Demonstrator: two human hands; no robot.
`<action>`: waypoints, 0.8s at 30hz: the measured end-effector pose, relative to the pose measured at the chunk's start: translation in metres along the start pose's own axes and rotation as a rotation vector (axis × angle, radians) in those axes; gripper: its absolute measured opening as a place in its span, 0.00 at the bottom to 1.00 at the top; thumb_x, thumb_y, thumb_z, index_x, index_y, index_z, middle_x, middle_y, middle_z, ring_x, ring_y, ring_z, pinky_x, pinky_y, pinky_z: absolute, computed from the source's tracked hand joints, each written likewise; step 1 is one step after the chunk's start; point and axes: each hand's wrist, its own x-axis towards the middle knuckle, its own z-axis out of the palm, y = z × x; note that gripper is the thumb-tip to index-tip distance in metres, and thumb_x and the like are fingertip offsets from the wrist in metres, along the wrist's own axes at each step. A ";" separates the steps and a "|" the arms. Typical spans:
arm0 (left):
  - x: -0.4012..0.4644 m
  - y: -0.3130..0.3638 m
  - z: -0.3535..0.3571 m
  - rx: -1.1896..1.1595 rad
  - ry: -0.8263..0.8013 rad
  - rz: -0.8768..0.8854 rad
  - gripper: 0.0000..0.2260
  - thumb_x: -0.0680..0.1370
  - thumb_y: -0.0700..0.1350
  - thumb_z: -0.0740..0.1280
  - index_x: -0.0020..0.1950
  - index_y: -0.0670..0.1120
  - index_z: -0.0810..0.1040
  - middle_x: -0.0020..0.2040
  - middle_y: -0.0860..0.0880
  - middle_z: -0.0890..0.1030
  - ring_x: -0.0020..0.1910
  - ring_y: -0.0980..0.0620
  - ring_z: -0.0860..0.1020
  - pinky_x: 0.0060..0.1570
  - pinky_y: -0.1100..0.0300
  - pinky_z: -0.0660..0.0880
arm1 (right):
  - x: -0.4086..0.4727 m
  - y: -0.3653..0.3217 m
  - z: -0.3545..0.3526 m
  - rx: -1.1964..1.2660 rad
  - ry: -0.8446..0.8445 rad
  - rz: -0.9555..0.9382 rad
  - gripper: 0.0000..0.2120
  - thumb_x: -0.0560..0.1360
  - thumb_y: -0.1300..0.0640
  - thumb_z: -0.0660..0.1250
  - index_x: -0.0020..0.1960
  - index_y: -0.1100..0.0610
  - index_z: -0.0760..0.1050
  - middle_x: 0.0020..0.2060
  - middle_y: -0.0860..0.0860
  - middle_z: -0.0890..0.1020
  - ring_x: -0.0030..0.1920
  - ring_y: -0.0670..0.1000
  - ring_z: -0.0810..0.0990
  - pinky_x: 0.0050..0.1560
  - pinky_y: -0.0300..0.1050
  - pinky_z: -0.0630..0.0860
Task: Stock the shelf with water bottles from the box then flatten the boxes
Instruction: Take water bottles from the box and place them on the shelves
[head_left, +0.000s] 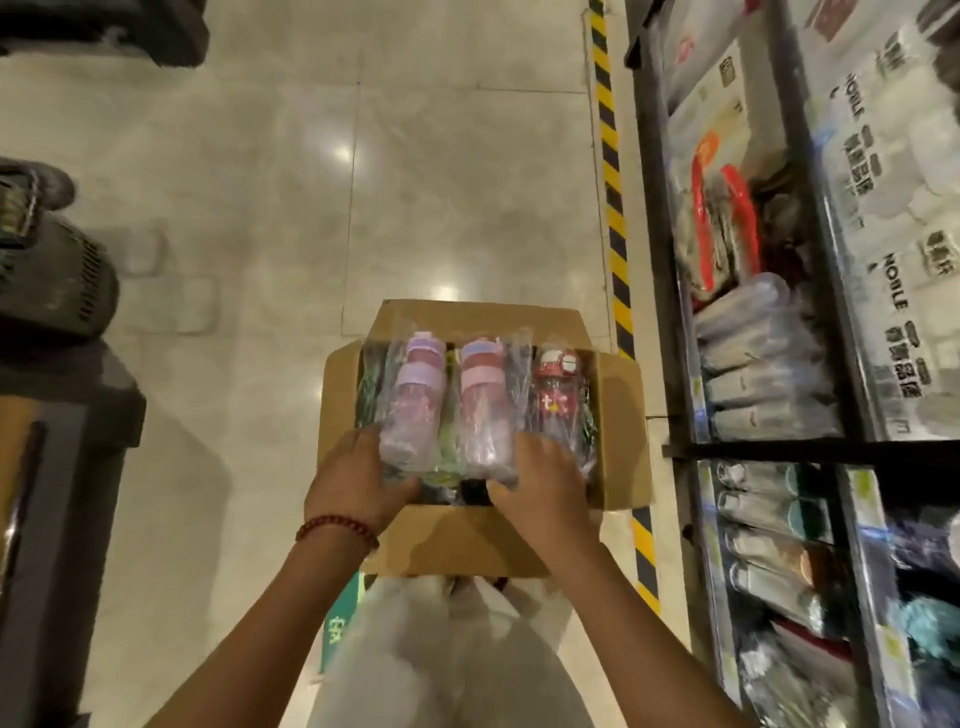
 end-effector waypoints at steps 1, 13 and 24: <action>0.025 -0.004 0.010 -0.035 -0.018 -0.044 0.30 0.69 0.52 0.73 0.67 0.45 0.69 0.62 0.43 0.75 0.59 0.43 0.74 0.55 0.54 0.72 | 0.021 0.003 0.012 0.043 -0.015 0.039 0.24 0.74 0.47 0.66 0.66 0.54 0.66 0.61 0.54 0.72 0.61 0.57 0.69 0.59 0.51 0.71; 0.199 -0.039 0.111 0.077 -0.247 -0.287 0.35 0.61 0.67 0.73 0.54 0.41 0.72 0.48 0.43 0.79 0.42 0.45 0.78 0.37 0.57 0.75 | 0.173 0.009 0.114 0.228 -0.195 0.446 0.52 0.70 0.43 0.72 0.77 0.62 0.42 0.71 0.63 0.59 0.69 0.64 0.61 0.64 0.58 0.67; 0.204 -0.035 0.101 -0.201 -0.219 -0.337 0.20 0.63 0.51 0.78 0.44 0.44 0.72 0.37 0.47 0.76 0.33 0.51 0.74 0.32 0.61 0.72 | 0.175 0.015 0.122 0.343 0.039 0.464 0.42 0.60 0.44 0.78 0.66 0.58 0.62 0.59 0.57 0.74 0.55 0.59 0.76 0.50 0.55 0.79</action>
